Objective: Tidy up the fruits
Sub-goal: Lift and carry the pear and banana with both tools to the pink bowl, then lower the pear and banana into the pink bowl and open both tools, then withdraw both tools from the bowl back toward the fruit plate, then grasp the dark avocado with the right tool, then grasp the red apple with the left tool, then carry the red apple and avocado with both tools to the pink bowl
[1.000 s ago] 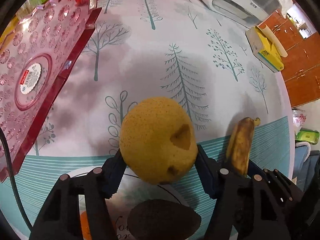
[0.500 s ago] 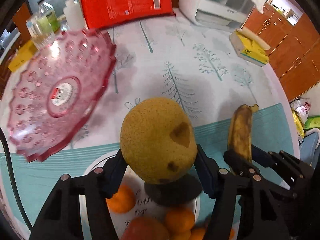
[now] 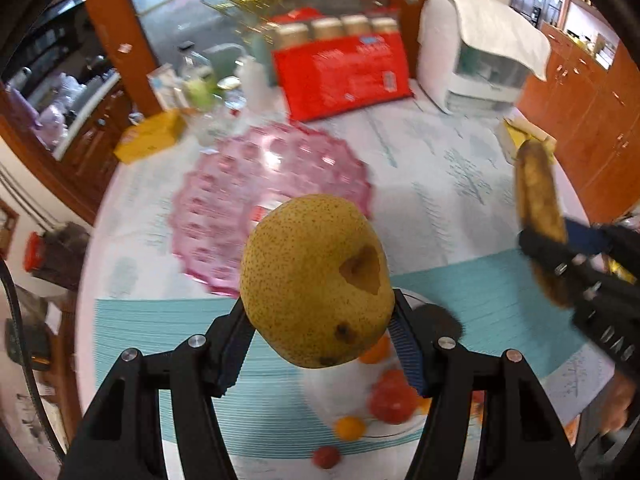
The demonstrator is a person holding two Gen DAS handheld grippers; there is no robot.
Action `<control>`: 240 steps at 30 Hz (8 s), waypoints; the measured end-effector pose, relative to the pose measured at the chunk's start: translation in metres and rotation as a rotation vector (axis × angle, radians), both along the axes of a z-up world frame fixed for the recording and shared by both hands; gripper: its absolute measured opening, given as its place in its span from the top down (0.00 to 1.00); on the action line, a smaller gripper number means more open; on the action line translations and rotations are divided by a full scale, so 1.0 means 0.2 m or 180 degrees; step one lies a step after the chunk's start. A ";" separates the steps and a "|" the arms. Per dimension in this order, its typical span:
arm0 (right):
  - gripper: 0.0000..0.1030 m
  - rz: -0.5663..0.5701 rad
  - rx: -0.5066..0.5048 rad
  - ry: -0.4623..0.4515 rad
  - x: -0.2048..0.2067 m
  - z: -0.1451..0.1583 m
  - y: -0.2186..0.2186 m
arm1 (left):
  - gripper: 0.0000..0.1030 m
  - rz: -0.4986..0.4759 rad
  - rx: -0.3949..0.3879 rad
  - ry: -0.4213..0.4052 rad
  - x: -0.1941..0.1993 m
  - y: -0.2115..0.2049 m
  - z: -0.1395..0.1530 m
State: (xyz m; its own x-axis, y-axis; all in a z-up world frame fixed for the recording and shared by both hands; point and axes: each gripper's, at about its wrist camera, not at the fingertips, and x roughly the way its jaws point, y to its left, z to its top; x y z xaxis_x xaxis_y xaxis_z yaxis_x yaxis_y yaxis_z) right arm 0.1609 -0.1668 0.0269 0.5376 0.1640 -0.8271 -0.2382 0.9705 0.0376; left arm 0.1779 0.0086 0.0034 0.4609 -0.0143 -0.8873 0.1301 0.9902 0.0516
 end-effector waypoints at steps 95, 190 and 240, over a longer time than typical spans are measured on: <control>0.54 -0.0127 0.0316 0.0262 0.15 -0.12 0.51 | 0.15 -0.0289 -0.0141 -0.0044 0.24 0.50 -0.02; 0.41 0.0410 -0.0550 0.0429 -0.09 -0.91 0.22 | 0.43 -0.0072 -0.1067 0.0711 -0.26 0.06 -0.94; 0.41 -0.0235 0.0072 -0.0266 0.51 -0.03 0.76 | 0.44 -0.0544 0.0050 -0.0526 0.75 0.73 0.18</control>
State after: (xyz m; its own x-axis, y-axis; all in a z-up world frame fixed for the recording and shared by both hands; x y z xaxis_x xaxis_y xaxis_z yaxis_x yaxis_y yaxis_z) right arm 0.2637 -0.0139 0.0210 0.6158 0.1395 -0.7755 -0.1692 0.9847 0.0427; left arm 0.3272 0.1554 0.0401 0.5921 -0.0914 -0.8007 0.2842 0.9534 0.1013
